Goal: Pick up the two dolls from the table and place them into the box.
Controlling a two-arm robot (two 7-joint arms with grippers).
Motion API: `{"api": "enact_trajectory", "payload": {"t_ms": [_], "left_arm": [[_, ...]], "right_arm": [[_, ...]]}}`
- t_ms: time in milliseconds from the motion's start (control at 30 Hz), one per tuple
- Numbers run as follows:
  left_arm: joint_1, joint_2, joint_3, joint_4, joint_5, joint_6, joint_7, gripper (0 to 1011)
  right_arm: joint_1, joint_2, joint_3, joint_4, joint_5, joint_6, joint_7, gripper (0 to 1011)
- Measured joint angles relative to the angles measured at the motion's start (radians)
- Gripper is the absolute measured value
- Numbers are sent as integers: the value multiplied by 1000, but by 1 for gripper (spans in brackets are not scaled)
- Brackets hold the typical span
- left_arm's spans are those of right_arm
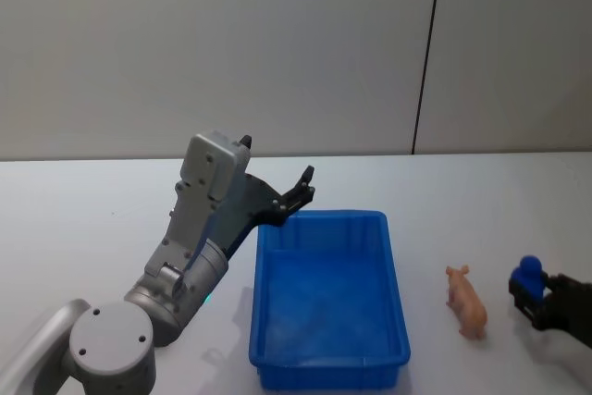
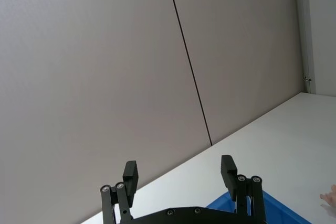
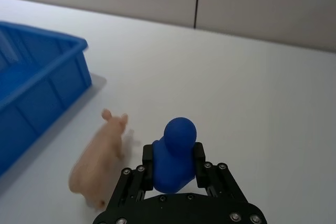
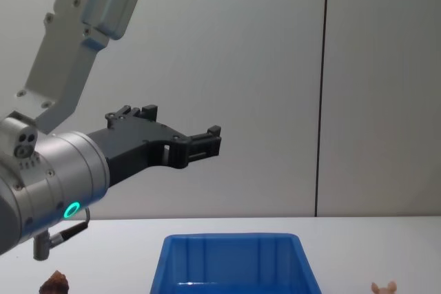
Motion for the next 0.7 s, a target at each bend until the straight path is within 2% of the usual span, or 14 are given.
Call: {"api": "enact_trajectory", "payload": {"t_ms": [300, 700], "left_arm": [[0, 0, 0, 0, 0, 0, 0, 1001], [0, 0, 0, 0, 0, 0, 0, 1001]], "right_arm": [[20, -9, -8, -33, 1, -47, 45, 371], [60, -52, -56, -77, -40, -79, 138, 309]]}}
